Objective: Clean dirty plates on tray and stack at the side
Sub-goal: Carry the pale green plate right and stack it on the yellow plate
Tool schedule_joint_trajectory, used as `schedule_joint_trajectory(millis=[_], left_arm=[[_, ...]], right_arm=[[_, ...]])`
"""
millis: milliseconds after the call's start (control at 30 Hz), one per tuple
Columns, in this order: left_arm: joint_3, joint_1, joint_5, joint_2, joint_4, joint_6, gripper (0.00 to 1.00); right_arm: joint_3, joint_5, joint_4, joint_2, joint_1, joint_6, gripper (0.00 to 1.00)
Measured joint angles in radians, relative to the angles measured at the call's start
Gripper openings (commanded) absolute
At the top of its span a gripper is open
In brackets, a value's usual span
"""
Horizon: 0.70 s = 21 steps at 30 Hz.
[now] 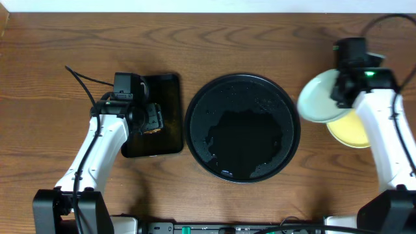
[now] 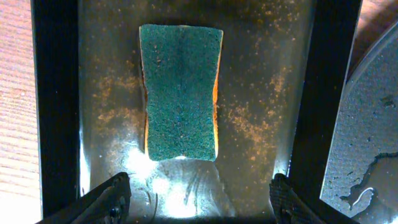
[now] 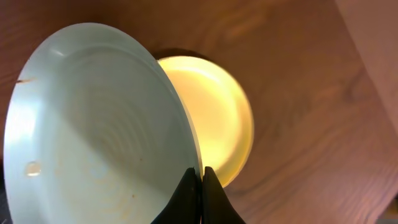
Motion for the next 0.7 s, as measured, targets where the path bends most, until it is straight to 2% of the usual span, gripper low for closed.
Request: schedule_joint_trajectory(millis=[200, 433, 467, 500, 533, 567, 700], left_arm=[[0.000, 0.000, 0.000, 0.000, 0.000, 0.000, 0.72], [0.000, 0.000, 0.000, 0.000, 0.000, 0.000, 0.72], [0.000, 0.000, 0.000, 0.000, 0.000, 0.000, 0.72], [0.000, 0.000, 0.000, 0.000, 0.000, 0.000, 0.72], [0.000, 0.000, 0.000, 0.000, 0.000, 0.000, 0.72], [0.000, 0.000, 0.000, 0.000, 0.000, 0.000, 0.72], [0.000, 0.000, 0.000, 0.000, 0.000, 0.000, 0.72]], right_arm=[[0.000, -0.048, 0.010, 0.000, -0.175, 0.019, 0.01], [0.000, -0.104, 0.008, 0.014, -0.303, 0.021, 0.01], [0.000, -0.111, 0.004, 0.021, -0.311, 0.021, 0.04], [0.000, -0.115, 0.001, 0.031, -0.318, 0.021, 0.12], [0.000, -0.121, -0.001, 0.042, -0.322, 0.022, 0.24], [0.000, -0.124, -0.002, 0.050, -0.324, 0.021, 0.29], [0.000, -0.148, -0.002, 0.070, -0.326, 0.021, 0.32]])
